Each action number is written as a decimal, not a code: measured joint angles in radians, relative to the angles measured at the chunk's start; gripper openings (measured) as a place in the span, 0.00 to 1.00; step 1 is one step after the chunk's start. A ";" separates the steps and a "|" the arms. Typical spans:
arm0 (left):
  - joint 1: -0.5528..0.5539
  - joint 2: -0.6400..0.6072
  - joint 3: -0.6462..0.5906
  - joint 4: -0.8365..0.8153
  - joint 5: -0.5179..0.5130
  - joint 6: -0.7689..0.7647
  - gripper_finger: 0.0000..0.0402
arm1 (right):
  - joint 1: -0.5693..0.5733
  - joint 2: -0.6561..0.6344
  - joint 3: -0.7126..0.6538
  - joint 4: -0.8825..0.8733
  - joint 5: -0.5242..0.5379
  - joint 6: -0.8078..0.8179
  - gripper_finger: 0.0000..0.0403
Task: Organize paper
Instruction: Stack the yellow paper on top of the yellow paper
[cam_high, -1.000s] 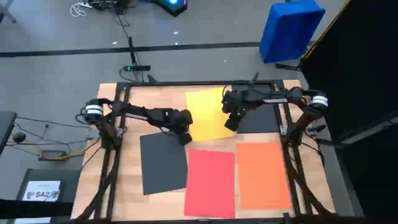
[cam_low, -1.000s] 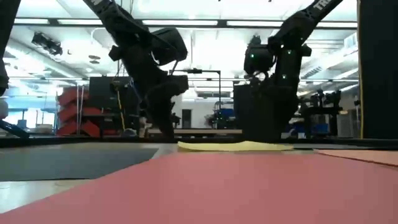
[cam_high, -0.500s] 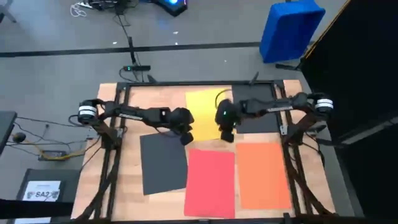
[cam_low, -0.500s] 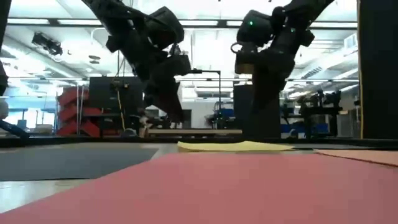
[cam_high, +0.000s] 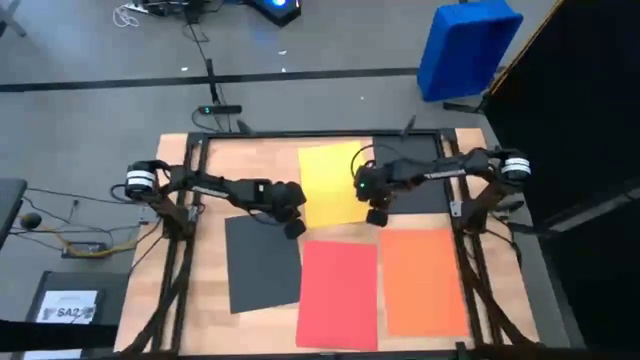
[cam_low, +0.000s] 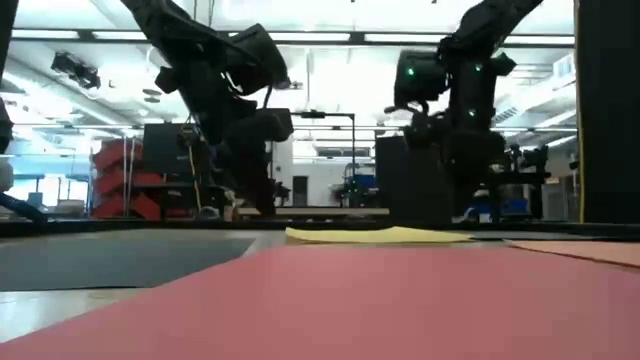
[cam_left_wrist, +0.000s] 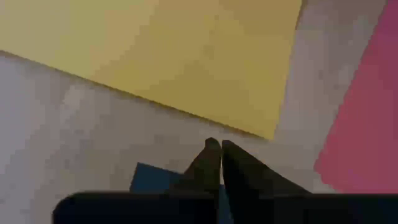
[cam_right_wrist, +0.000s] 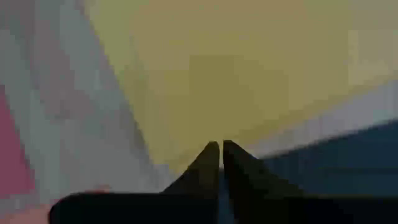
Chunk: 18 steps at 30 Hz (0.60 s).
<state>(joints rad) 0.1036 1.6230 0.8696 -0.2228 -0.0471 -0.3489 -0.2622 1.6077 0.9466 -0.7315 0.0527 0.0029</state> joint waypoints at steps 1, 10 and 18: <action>0.000 0.000 0.000 0.001 0.000 0.000 0.00 | -0.014 0.000 -0.007 0.002 0.001 -0.008 0.00; 0.008 0.013 0.000 0.027 -0.002 0.004 0.00 | -0.061 0.001 -0.073 0.095 -0.049 -0.026 0.00; 0.020 0.095 0.000 0.049 0.015 0.025 0.00 | -0.058 0.009 -0.094 0.149 -0.056 -0.007 0.00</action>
<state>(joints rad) 0.1234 1.7176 0.8692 -0.1734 -0.0319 -0.3237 -0.3204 1.6169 0.8525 -0.5822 -0.0032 -0.0041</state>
